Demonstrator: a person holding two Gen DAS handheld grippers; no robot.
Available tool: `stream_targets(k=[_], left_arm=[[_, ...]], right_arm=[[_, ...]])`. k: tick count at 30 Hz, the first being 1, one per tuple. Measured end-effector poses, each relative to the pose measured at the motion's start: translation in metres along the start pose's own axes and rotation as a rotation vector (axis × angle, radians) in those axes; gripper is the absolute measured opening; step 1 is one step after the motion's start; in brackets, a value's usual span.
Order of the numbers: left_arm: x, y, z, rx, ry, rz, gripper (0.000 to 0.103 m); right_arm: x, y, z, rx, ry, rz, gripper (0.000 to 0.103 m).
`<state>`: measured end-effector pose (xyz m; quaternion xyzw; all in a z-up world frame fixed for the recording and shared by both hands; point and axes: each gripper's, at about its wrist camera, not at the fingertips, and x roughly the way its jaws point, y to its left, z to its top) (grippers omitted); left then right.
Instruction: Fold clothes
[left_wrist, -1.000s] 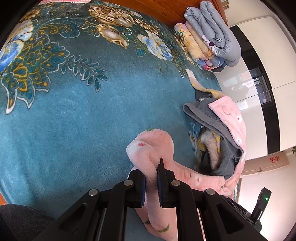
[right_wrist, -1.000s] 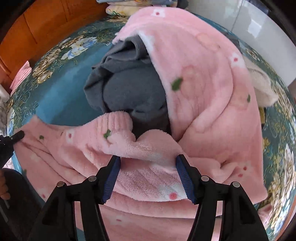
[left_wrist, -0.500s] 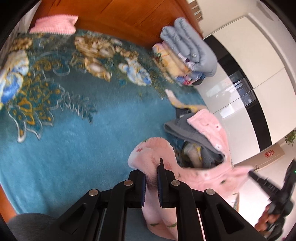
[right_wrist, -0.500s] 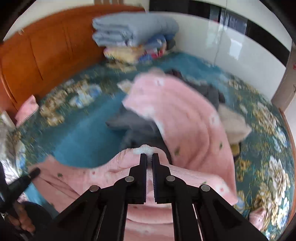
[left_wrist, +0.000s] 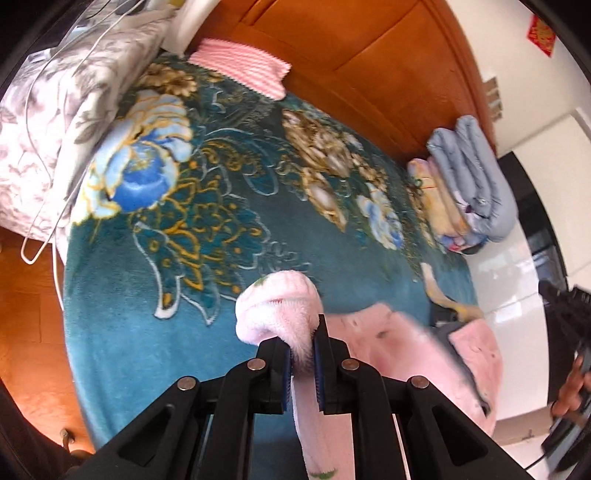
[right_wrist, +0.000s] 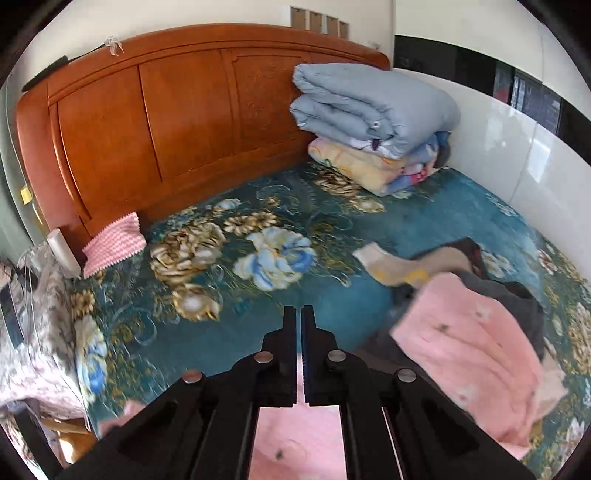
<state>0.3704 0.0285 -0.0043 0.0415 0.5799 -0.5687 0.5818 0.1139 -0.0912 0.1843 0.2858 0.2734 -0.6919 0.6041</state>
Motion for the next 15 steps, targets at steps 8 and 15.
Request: stream_targets(k=[8,15], left_arm=[[0.026,0.015,0.006,-0.062,0.093,0.038,0.012],[0.032,0.015,0.004,-0.066,0.137,0.015,0.012]], right_arm=[[0.099,0.023,-0.026,-0.074,0.239,-0.008,0.002],[0.175,-0.017,-0.088,0.018,0.496,0.031,0.050]])
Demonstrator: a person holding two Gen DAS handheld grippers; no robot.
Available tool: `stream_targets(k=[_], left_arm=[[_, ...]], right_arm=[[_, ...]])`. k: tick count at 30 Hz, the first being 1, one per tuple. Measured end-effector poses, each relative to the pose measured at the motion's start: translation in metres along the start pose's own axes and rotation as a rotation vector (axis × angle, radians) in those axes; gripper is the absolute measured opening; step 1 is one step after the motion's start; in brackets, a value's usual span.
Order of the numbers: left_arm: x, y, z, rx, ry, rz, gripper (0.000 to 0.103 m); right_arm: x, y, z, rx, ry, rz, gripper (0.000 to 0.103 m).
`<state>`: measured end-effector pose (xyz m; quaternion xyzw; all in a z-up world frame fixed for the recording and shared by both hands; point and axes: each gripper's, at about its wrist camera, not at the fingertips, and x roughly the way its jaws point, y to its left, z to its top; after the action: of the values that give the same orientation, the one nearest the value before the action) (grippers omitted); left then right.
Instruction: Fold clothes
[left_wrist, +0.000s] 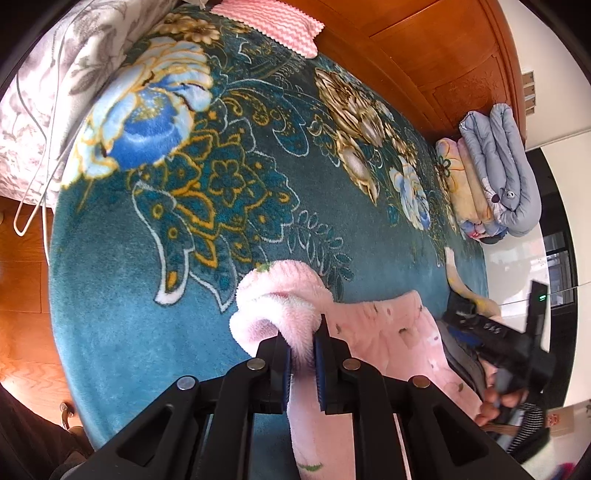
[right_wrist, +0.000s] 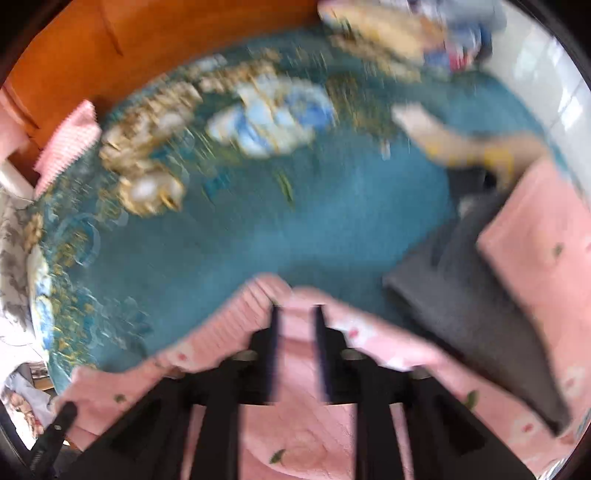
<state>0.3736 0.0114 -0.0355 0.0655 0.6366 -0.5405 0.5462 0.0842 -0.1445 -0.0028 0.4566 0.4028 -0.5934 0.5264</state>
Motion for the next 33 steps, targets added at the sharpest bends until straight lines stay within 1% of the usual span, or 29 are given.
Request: stream_targets(k=[1,3,5,8,12,14,16,18,19,20,22,24,26,28,29,30,31,33], left_arm=[[0.001,0.001,0.000,-0.007,0.005,-0.004,0.012],[0.003,0.004,0.001,-0.022,0.015,-0.012,0.012],[0.005,0.005,0.001,-0.026,0.021,-0.012,0.012],[0.008,0.003,0.001,-0.019,0.027,-0.008,0.012],[0.009,0.001,0.001,-0.011,0.026,-0.007,0.012],[0.009,0.002,0.001,-0.012,0.025,-0.008,0.012],[0.010,0.002,0.002,-0.014,0.024,-0.011,0.012],[0.009,0.000,0.001,-0.004,0.014,-0.017,0.012],[0.008,-0.001,0.001,0.002,0.009,-0.019,0.012],[0.006,-0.003,0.000,0.011,-0.002,-0.020,0.012],[0.001,-0.006,-0.001,0.032,-0.035,-0.017,0.012],[-0.005,-0.008,-0.001,0.045,-0.071,-0.014,0.011],[-0.011,-0.007,0.000,0.045,-0.104,-0.012,0.011],[-0.010,-0.004,0.001,0.026,-0.109,0.010,0.011],[-0.007,-0.003,0.002,0.019,-0.103,0.021,0.011],[-0.004,-0.002,0.004,0.013,-0.095,0.033,0.011],[0.000,-0.001,0.005,0.009,-0.075,0.052,0.011],[0.009,0.002,0.006,-0.011,-0.033,0.082,0.011]], right_arm=[[0.007,-0.002,-0.001,-0.019,0.011,-0.003,0.052],[0.019,-0.004,-0.002,-0.085,0.027,-0.029,0.052],[0.030,0.000,-0.001,-0.182,0.054,-0.078,0.052],[0.042,0.004,0.001,-0.303,0.079,-0.122,0.053],[0.059,0.011,0.001,-0.416,0.114,-0.144,0.053],[0.065,0.012,-0.001,-0.439,0.132,-0.140,0.052],[0.064,0.008,-0.003,-0.400,0.140,-0.112,0.045],[0.062,0.004,-0.006,-0.363,0.147,-0.077,0.017],[0.060,0.006,-0.009,-0.370,0.146,-0.078,0.010],[0.059,0.010,-0.013,-0.393,0.140,-0.092,0.007],[0.051,0.018,-0.017,-0.435,0.111,-0.121,0.005],[0.030,0.020,-0.007,-0.399,0.030,-0.100,0.004],[-0.005,0.018,0.014,-0.326,-0.103,-0.070,0.004],[-0.039,0.018,0.036,-0.271,-0.237,-0.066,0.004],[-0.052,0.020,0.045,-0.260,-0.291,-0.074,0.004],[-0.057,0.022,0.054,-0.250,-0.318,-0.078,0.004],[-0.055,0.024,0.060,-0.243,-0.314,-0.077,0.004],[-0.027,0.031,0.060,-0.266,-0.239,-0.115,0.004]])
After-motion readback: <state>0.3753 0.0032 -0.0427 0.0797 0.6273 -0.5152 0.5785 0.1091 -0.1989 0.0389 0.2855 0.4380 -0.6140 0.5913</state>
